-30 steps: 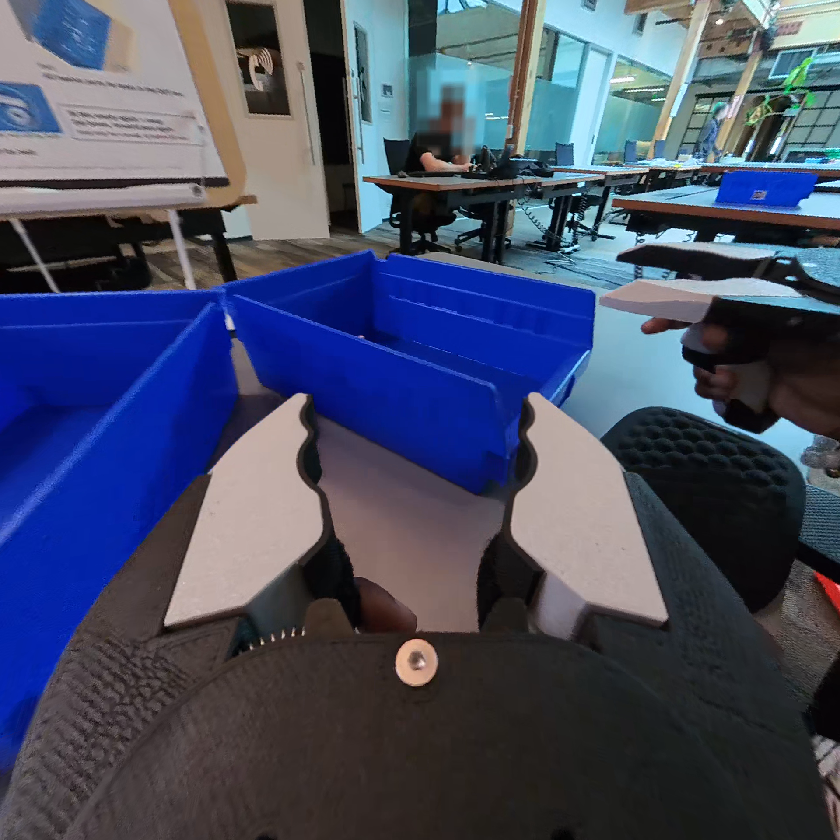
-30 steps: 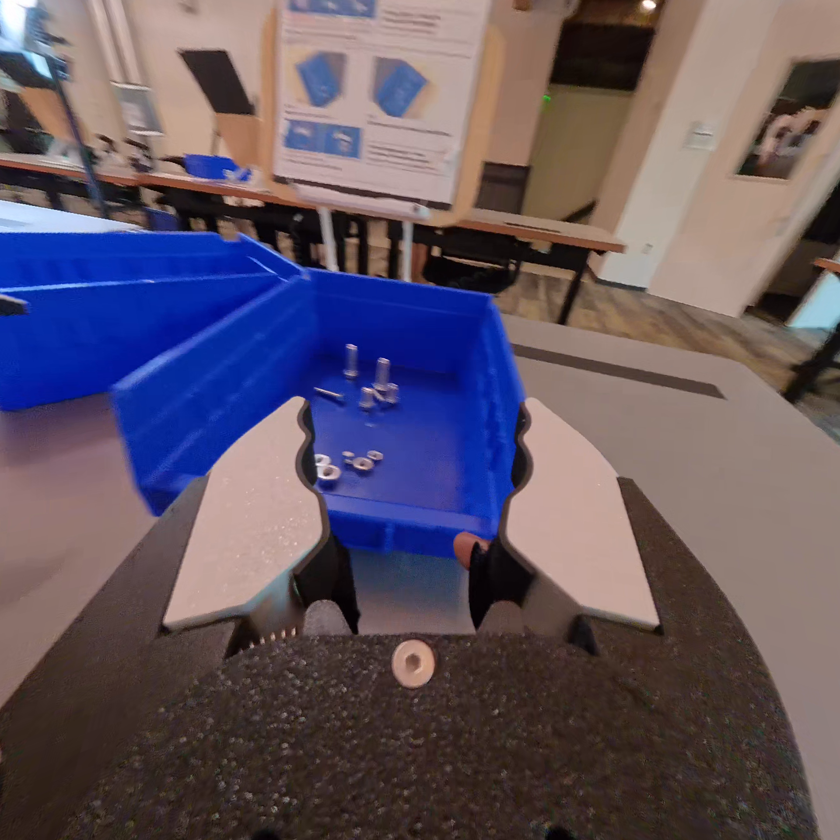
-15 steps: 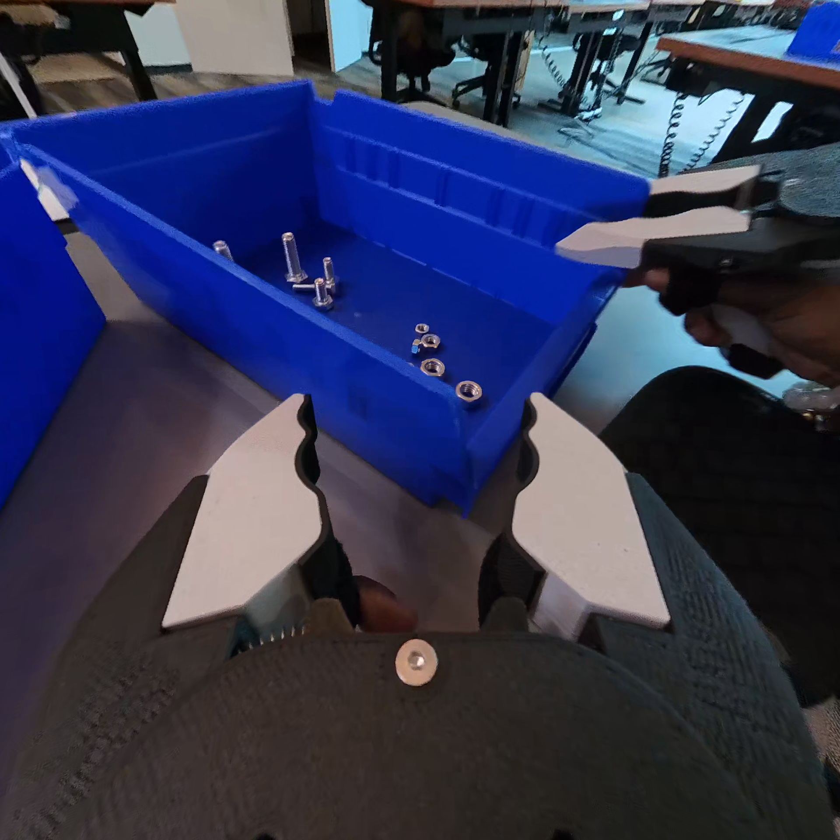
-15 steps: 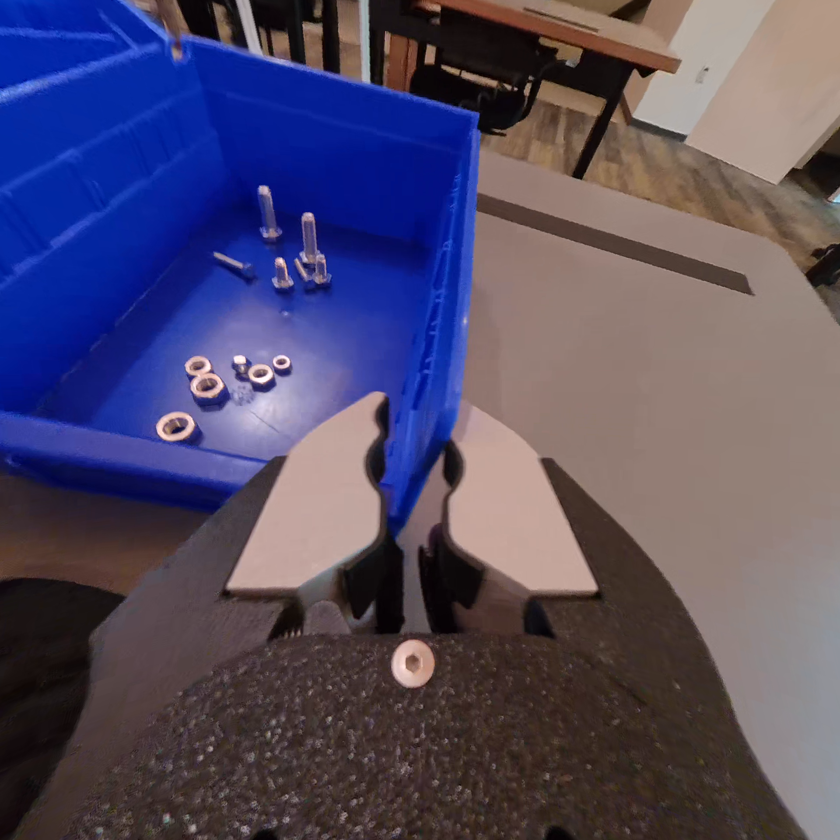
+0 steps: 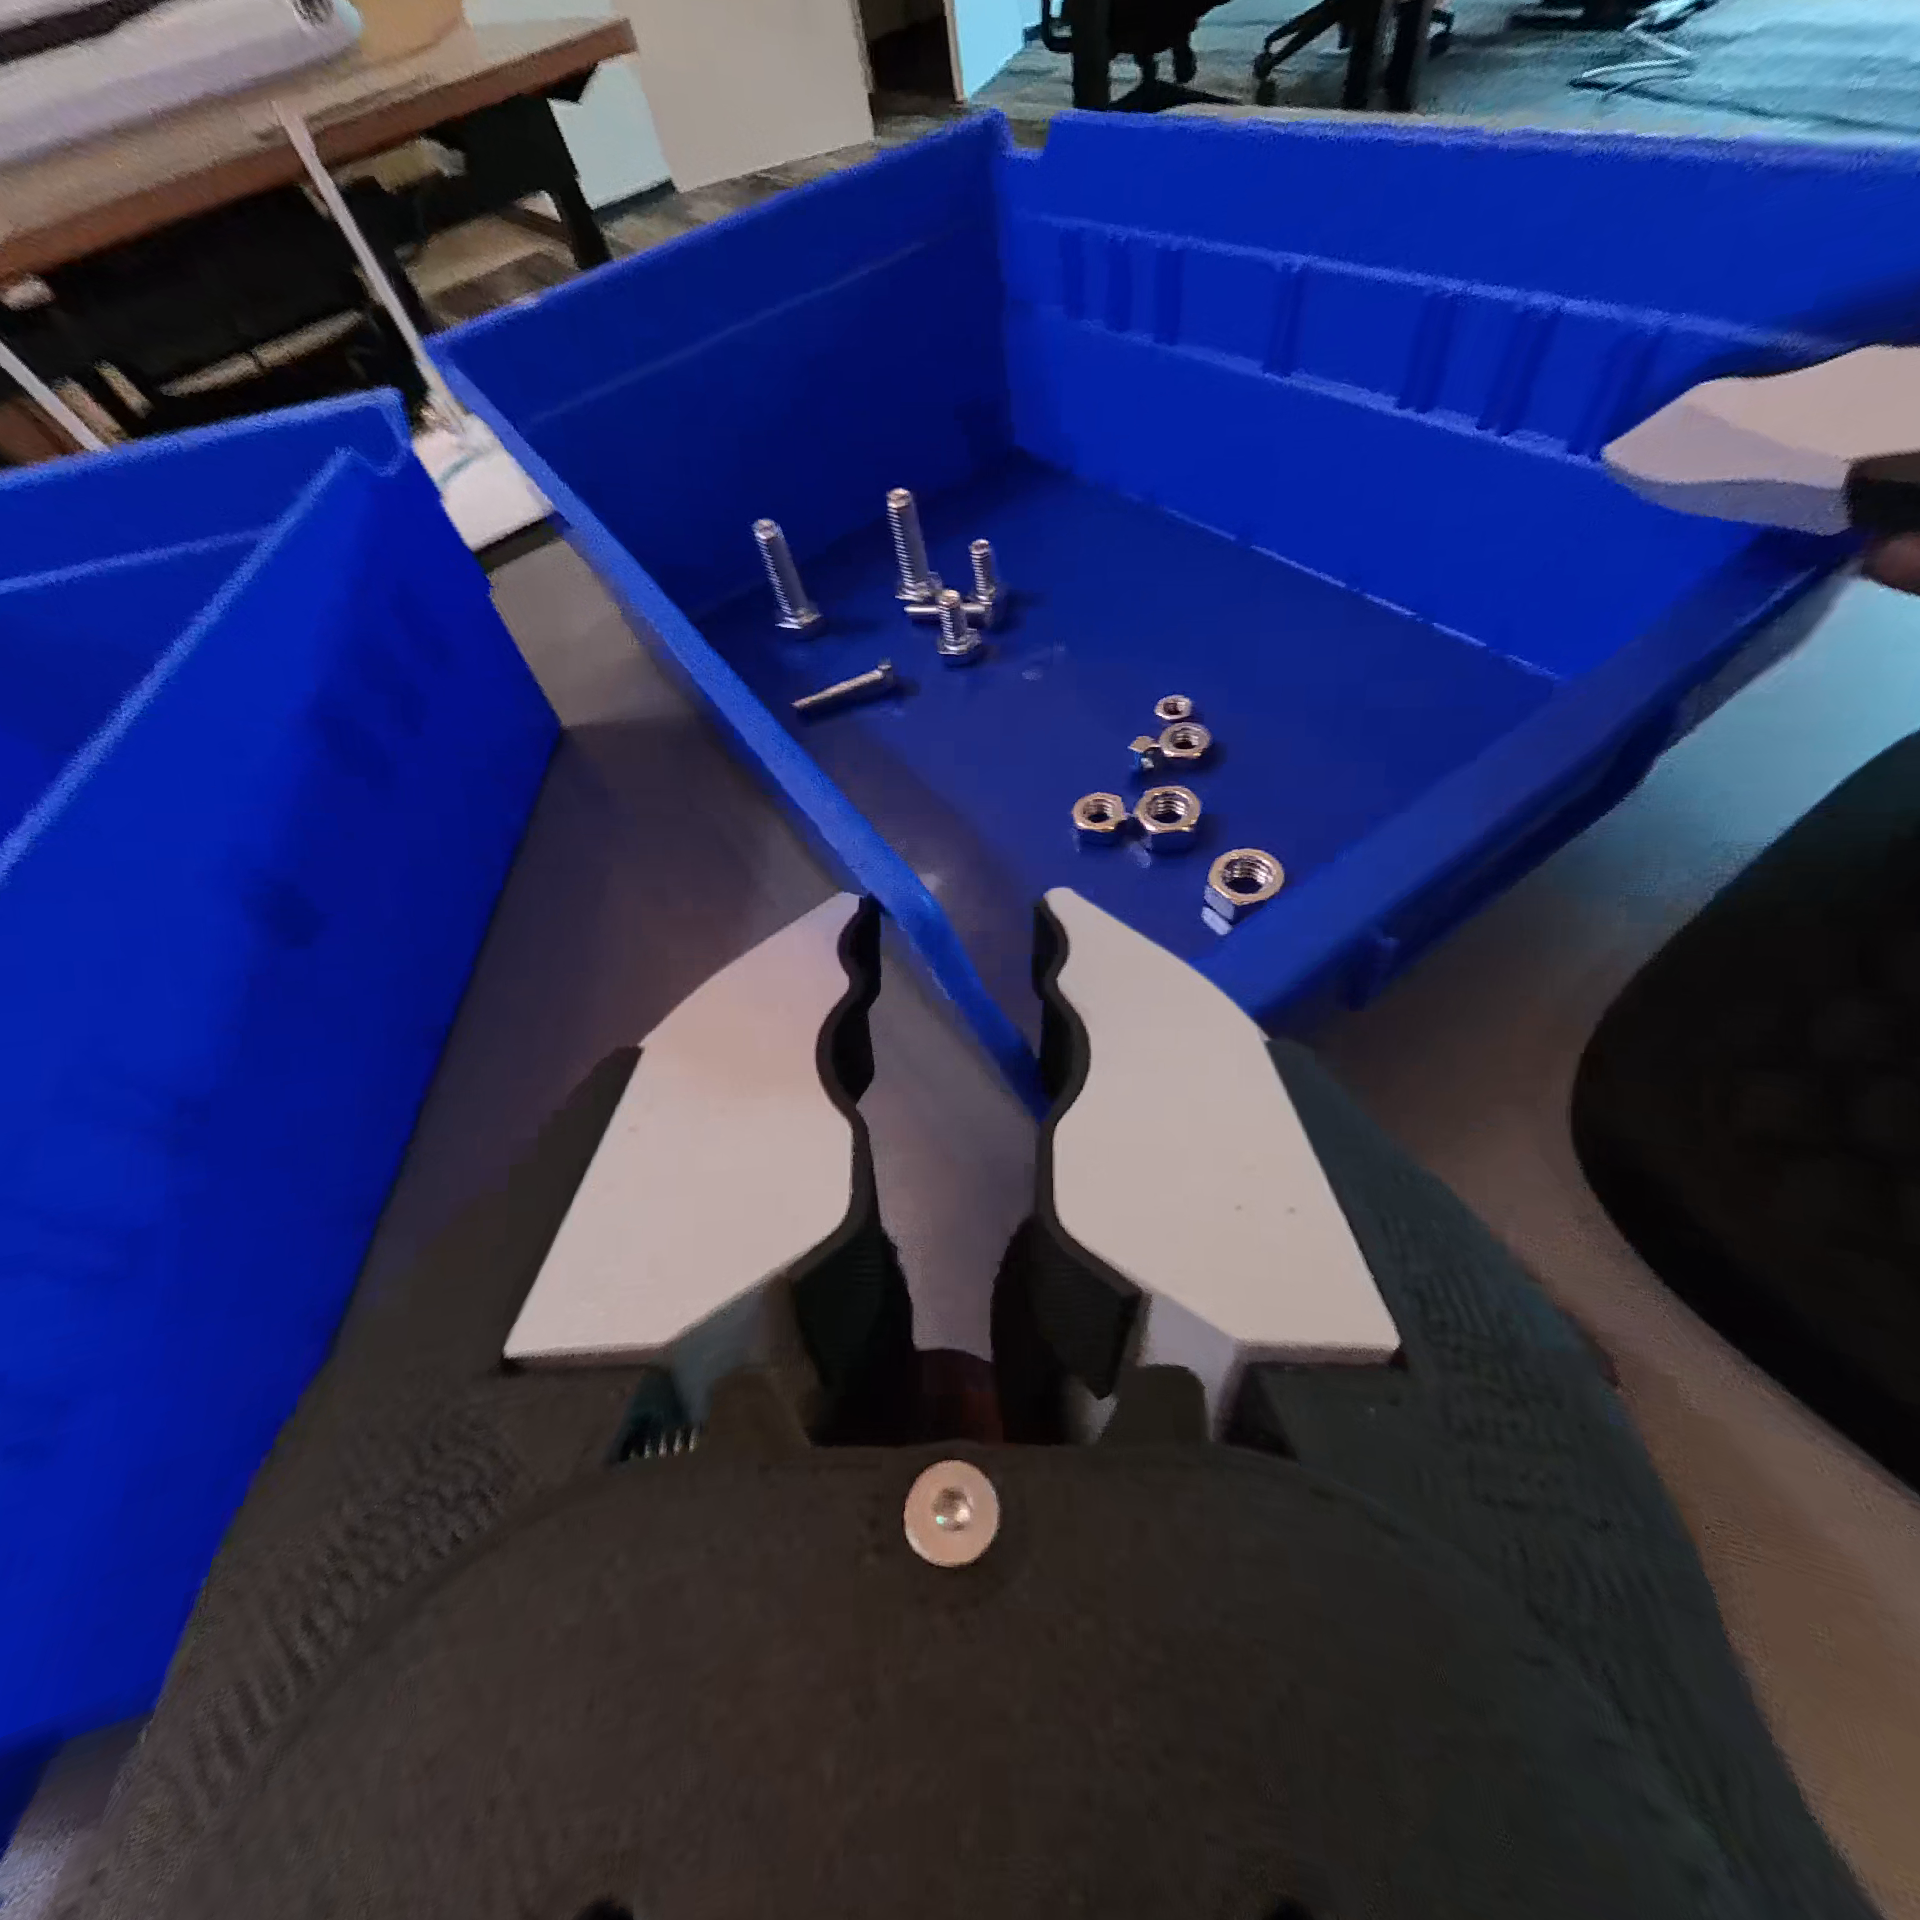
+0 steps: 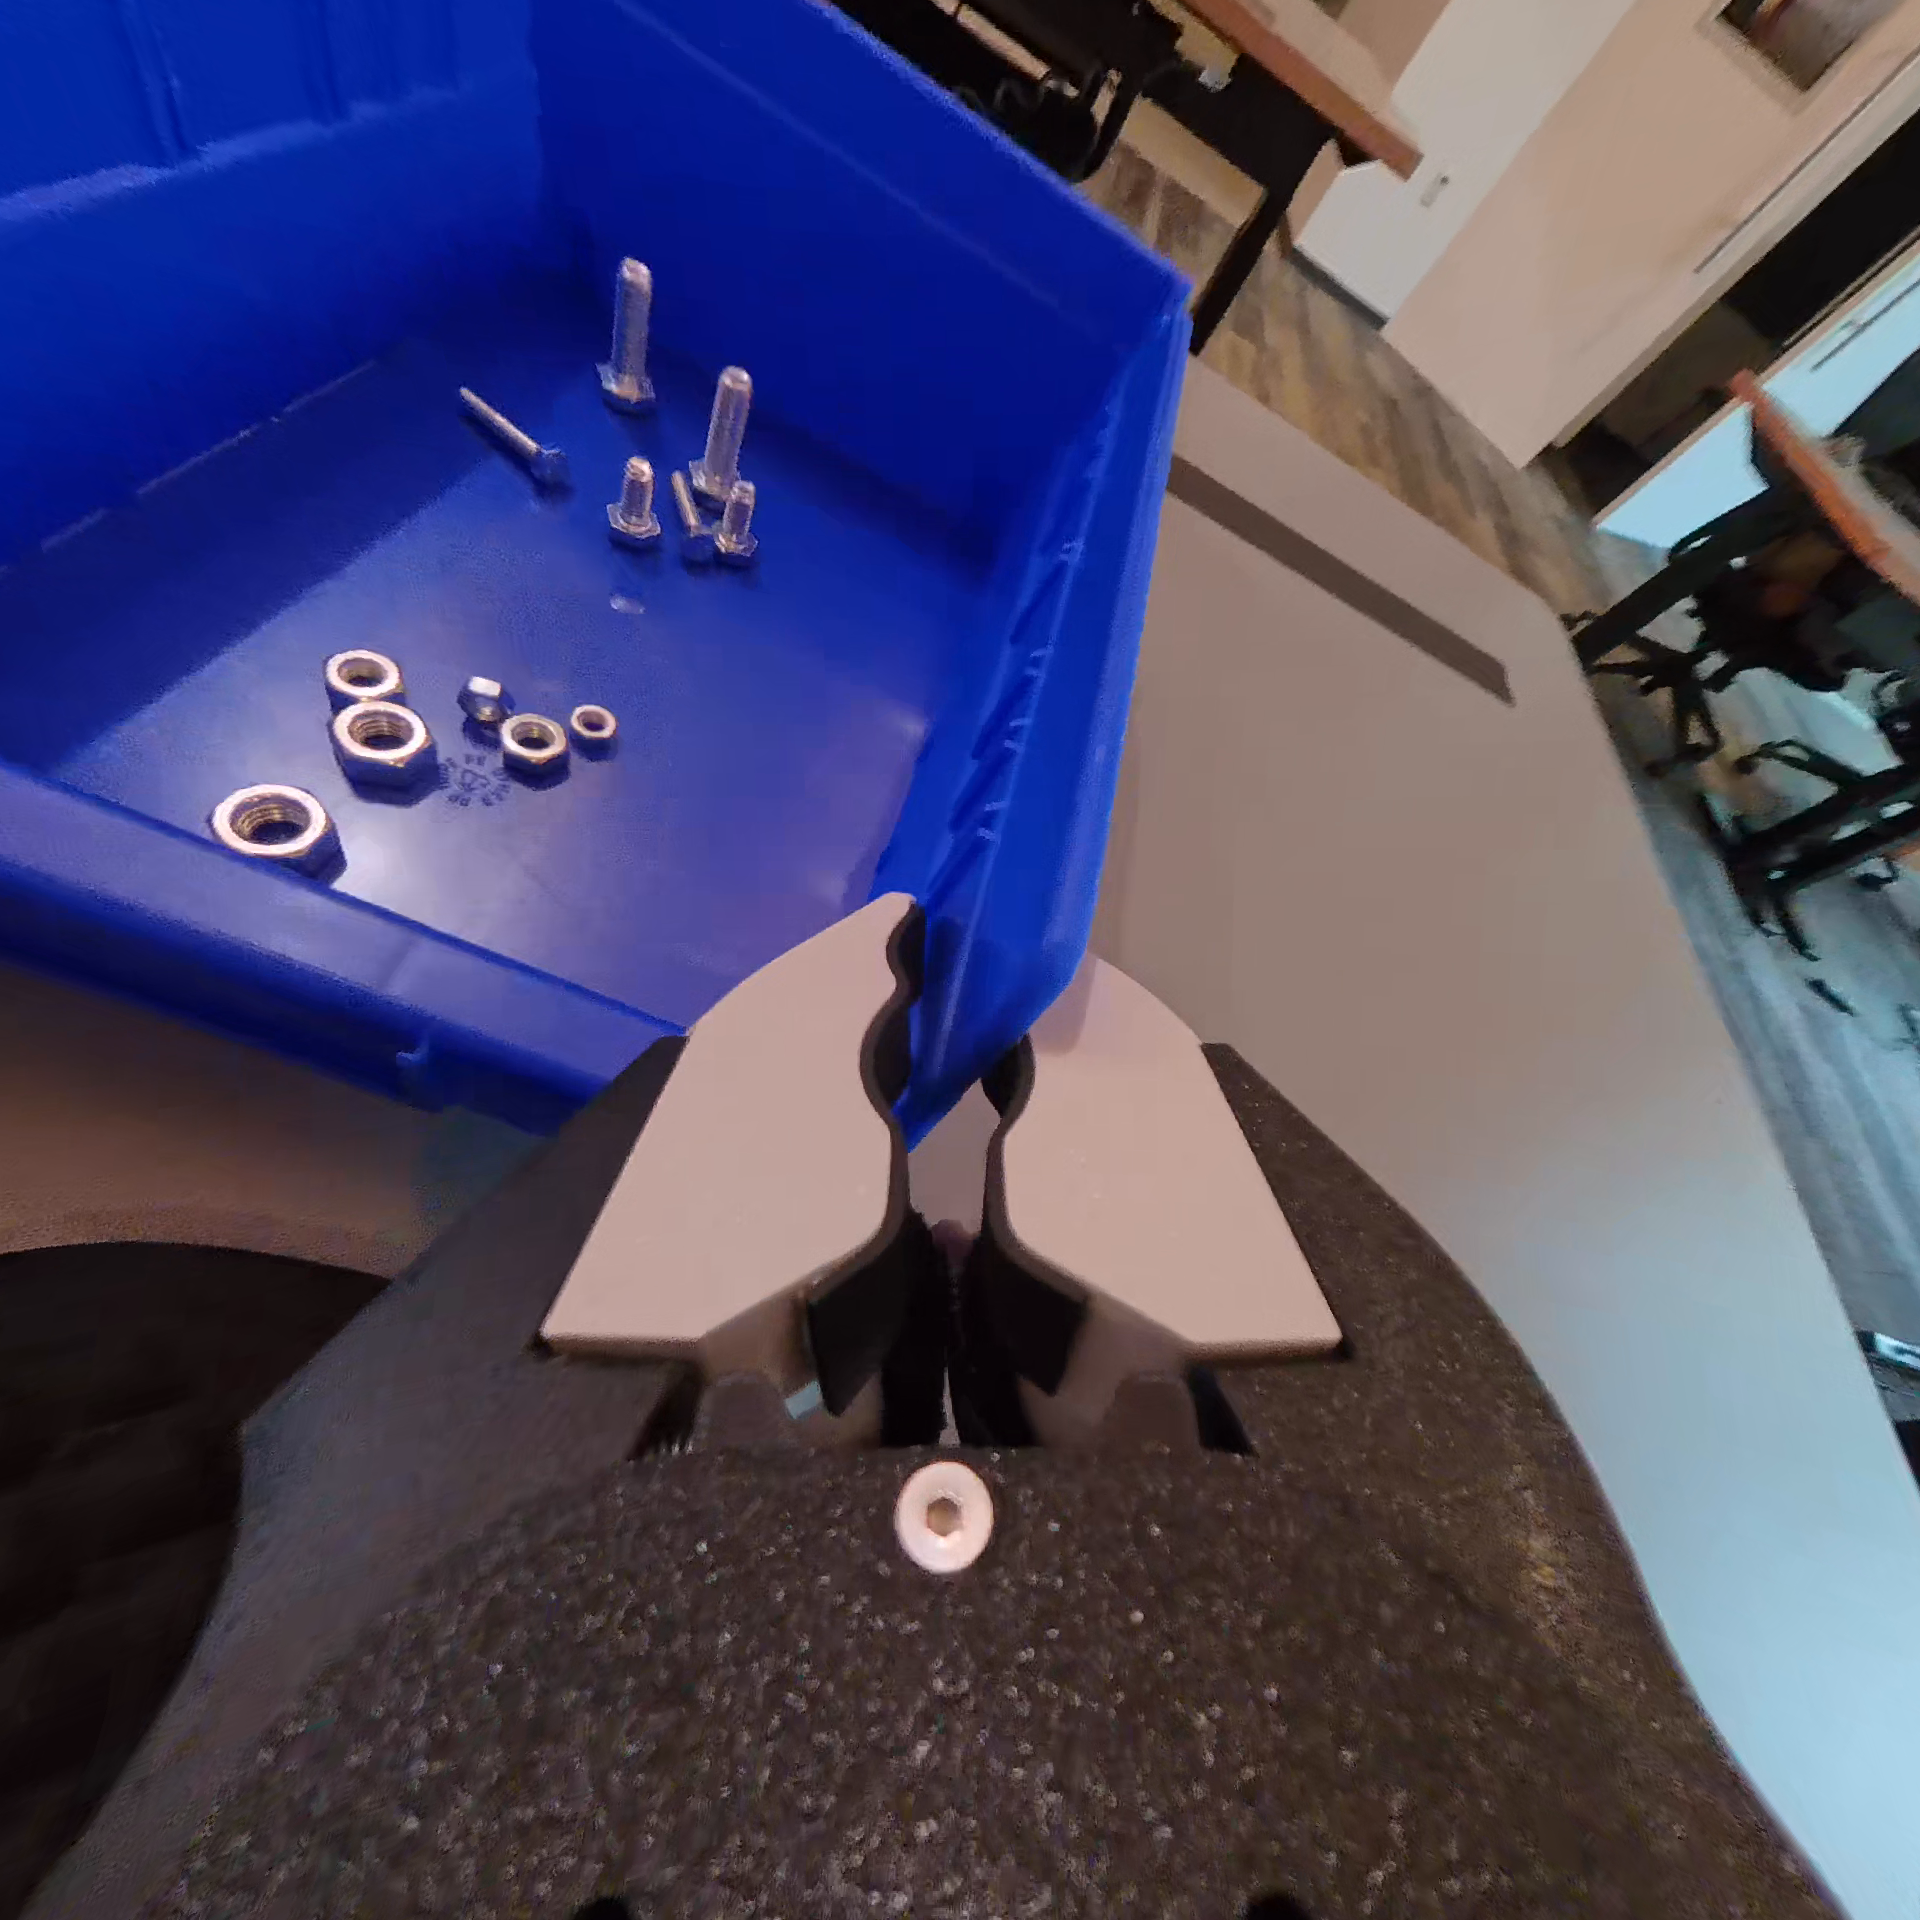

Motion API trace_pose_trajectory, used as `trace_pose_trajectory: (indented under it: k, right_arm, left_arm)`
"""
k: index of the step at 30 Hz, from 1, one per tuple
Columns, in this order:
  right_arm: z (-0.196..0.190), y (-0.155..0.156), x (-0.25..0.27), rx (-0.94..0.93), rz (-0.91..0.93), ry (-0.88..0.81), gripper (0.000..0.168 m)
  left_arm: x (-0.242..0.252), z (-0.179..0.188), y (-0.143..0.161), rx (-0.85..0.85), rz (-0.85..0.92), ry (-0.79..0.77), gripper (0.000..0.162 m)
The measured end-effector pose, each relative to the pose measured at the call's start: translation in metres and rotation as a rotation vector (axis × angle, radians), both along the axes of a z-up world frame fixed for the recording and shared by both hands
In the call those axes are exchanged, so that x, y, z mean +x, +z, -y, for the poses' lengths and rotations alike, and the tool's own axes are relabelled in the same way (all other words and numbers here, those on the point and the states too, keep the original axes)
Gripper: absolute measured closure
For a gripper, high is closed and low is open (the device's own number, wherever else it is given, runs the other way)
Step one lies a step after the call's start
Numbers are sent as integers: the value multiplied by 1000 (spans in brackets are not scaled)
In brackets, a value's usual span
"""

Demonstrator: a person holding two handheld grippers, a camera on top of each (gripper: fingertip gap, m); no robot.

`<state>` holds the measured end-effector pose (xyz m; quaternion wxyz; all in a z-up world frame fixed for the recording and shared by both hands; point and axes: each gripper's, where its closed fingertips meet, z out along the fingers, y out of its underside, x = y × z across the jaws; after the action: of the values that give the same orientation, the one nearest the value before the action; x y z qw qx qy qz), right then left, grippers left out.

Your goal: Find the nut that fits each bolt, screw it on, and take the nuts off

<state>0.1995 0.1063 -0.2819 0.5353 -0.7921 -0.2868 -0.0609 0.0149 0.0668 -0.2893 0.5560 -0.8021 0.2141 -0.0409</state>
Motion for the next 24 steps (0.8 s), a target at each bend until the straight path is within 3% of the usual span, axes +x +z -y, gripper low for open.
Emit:
trace_pose_trajectory:
  k: [8, 13, 18, 24]
  right_arm:
    - [25, 52, -3, 173, 43, -64, 160]
    - [33, 96, -19, 270, 36, -65, 160]
    - [35, 135, -56, 324, 6, -10, 160]
    - [28, 155, -129, 346, -60, 123, 160]
  left_arm:
    - [-6, 3, 38, 143, -28, 20, 146]
    - [-23, 10, 84, 241, -32, 46, 147]
    - [-56, 22, 125, 295, -73, 85, 147]
    - [-123, 40, 148, 325, -127, 215, 146]
